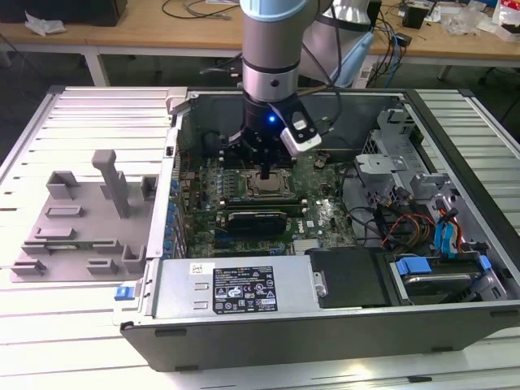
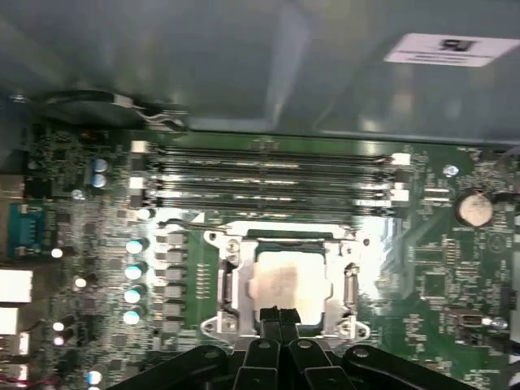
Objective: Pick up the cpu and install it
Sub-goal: 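Close the cpu cover, then install the first cpu locking lever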
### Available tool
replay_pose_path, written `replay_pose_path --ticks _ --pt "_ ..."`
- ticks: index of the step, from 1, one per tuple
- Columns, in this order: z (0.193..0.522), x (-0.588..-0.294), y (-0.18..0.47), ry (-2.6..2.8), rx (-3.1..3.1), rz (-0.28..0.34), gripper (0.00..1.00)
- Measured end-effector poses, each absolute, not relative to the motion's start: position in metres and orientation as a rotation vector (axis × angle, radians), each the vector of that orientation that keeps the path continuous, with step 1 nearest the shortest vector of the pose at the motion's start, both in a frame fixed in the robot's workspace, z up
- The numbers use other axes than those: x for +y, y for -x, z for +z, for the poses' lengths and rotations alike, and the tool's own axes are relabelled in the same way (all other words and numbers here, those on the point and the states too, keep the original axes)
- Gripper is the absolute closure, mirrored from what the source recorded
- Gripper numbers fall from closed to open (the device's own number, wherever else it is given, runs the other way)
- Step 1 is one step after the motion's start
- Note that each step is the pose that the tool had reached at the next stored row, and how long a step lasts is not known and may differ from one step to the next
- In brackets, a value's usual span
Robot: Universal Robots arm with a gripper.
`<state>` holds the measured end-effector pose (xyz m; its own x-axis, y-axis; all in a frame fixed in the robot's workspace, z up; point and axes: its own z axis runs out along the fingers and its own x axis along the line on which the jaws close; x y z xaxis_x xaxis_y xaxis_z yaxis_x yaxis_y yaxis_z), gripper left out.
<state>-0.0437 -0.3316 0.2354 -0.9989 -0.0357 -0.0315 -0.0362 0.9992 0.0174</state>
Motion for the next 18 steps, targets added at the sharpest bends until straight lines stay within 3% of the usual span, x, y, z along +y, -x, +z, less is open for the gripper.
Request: replay_pose_path --ticks 18 --pt "0.261 -0.331 0.032 0.056 3.11 0.026 0.89"
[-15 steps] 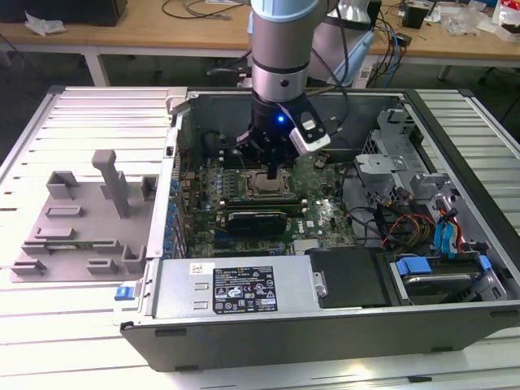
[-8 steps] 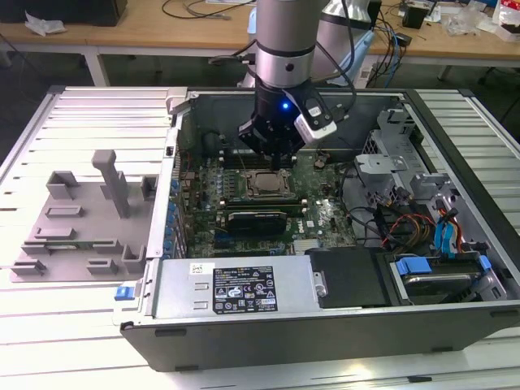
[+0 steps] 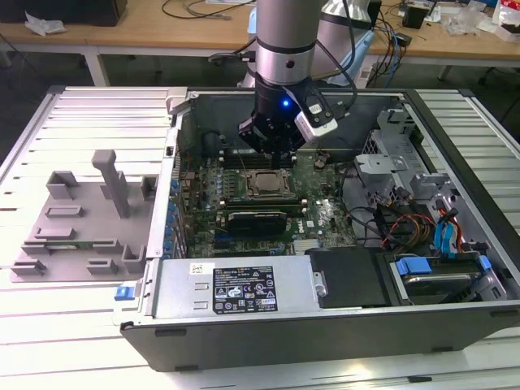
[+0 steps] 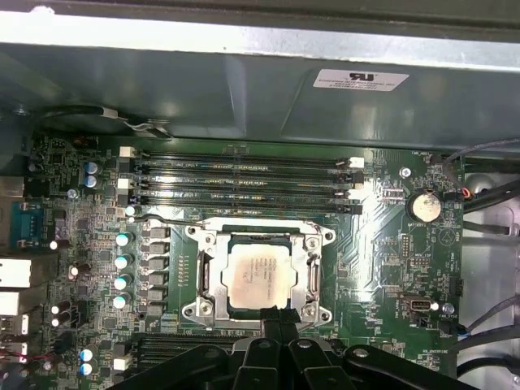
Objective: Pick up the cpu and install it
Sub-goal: 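Install the first cpu locking lever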
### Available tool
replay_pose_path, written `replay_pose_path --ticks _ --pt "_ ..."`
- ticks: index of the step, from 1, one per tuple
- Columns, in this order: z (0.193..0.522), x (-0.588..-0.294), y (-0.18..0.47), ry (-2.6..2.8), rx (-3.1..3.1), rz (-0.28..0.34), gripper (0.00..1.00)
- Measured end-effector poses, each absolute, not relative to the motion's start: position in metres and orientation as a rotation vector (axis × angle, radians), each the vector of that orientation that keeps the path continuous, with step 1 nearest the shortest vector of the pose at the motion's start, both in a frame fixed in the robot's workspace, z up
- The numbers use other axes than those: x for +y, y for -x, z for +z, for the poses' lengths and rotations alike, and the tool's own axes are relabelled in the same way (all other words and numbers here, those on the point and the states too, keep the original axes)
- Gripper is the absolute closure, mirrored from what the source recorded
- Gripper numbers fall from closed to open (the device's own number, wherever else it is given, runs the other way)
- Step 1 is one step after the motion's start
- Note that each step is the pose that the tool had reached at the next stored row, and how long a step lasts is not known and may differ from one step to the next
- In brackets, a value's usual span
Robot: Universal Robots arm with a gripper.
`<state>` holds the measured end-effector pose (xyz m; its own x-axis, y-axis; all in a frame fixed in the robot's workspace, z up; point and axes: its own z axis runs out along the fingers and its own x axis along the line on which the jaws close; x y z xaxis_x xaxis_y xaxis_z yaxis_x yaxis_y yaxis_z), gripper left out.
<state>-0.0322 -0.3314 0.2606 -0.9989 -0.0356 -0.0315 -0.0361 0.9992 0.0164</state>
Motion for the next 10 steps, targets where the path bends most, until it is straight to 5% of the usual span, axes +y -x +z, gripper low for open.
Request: replay_pose_path --ticks 10 --pt "0.2606 -0.3313 0.0355 0.056 3.11 0.026 0.89"
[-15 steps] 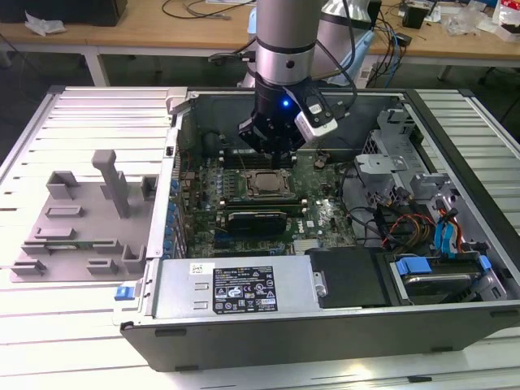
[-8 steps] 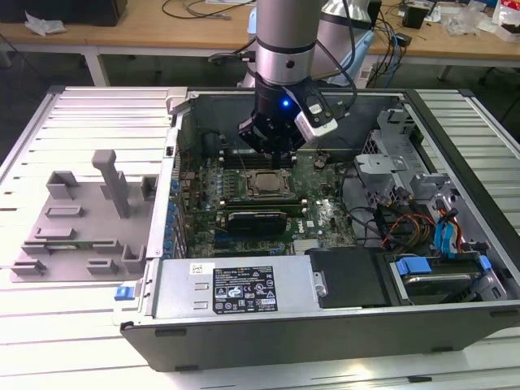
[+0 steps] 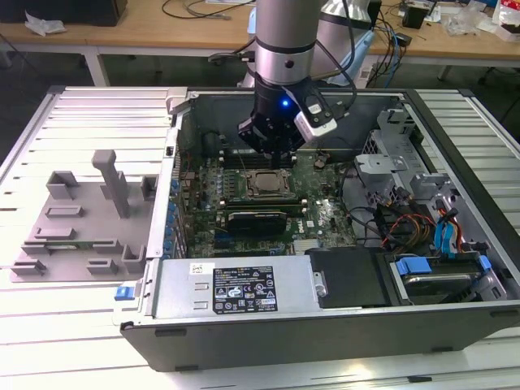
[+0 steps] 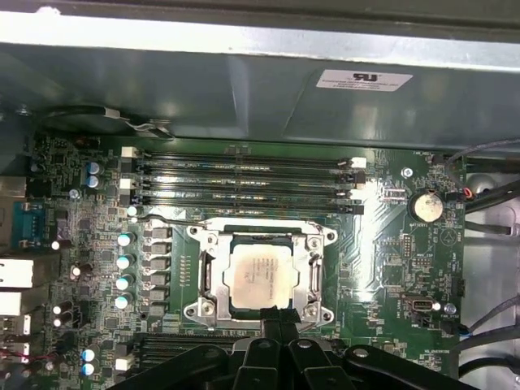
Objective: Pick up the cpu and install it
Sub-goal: 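Install the first cpu locking lever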
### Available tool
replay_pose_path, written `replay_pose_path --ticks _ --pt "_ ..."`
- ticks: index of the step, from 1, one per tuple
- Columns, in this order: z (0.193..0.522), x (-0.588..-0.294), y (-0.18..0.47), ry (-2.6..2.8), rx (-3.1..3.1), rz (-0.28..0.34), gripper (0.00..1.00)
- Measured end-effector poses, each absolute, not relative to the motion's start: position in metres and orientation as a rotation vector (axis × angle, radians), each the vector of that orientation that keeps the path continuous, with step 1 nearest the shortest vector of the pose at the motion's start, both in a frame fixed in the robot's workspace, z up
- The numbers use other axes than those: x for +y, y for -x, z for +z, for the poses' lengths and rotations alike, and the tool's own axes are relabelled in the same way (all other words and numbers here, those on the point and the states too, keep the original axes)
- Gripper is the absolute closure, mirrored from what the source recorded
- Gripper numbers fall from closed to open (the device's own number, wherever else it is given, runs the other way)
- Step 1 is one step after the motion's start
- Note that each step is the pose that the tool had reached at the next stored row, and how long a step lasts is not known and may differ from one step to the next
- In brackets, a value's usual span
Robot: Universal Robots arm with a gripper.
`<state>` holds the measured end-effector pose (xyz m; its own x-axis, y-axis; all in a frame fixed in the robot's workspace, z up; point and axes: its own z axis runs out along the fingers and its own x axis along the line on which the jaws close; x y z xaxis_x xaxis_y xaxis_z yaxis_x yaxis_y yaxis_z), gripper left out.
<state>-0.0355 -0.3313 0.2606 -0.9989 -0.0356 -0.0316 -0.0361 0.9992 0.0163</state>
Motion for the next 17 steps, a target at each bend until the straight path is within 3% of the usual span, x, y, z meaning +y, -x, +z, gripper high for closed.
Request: replay_pose_path --ticks 17 --pt "0.261 -0.33 0.094 0.056 3.109 0.027 0.89"
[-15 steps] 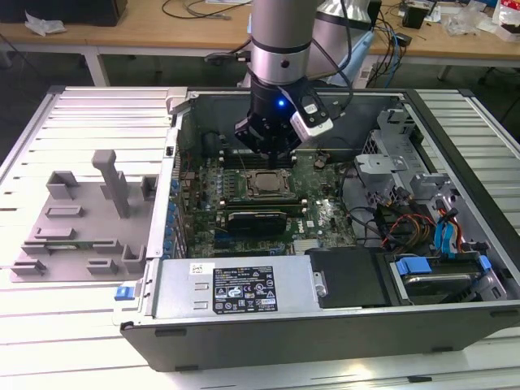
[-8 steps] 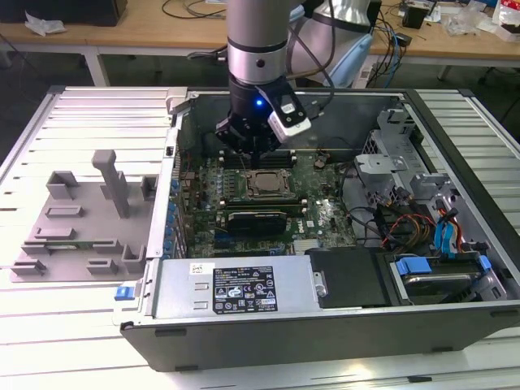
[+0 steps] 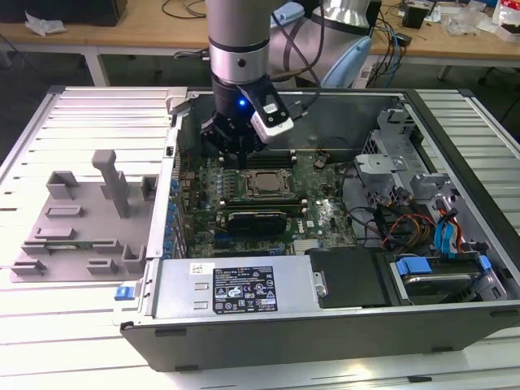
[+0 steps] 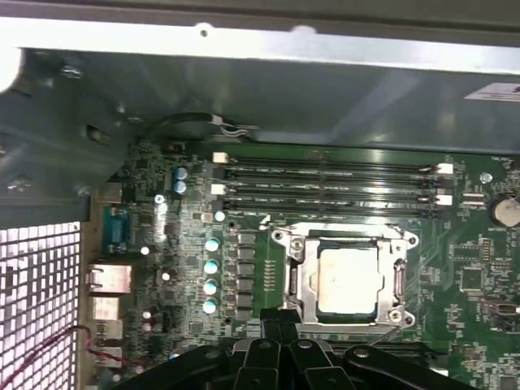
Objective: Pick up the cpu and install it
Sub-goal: 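Install the first cpu locking lever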
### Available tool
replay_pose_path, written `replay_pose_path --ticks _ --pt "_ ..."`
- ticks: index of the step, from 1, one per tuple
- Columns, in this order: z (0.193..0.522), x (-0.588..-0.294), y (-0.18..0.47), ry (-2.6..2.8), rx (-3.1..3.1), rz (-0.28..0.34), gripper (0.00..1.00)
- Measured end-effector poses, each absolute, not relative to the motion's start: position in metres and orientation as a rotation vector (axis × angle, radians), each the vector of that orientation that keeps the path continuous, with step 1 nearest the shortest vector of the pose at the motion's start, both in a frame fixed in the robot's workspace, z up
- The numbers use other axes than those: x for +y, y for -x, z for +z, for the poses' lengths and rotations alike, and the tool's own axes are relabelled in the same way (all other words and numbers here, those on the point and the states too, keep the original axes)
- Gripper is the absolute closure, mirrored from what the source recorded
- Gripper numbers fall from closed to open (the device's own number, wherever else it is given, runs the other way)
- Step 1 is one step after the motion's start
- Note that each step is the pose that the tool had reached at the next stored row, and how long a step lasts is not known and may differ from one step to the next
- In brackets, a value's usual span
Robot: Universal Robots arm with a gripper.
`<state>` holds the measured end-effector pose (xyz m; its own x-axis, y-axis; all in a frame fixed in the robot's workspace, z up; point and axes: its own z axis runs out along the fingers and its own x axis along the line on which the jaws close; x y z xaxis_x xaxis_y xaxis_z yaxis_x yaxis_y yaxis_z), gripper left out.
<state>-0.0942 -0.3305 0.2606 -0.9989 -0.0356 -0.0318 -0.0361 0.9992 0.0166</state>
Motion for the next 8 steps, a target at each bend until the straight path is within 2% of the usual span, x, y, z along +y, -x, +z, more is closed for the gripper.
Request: replay_pose_path --ticks 4,6,8 --pt "0.2606 -0.3305 0.1005 0.055 3.107 0.082 0.89" --pt "0.2606 -0.3305 0.1026 0.054 3.103 0.145 0.89" --pt "0.2607 -0.3305 0.1037 0.053 3.102 0.166 0.89"
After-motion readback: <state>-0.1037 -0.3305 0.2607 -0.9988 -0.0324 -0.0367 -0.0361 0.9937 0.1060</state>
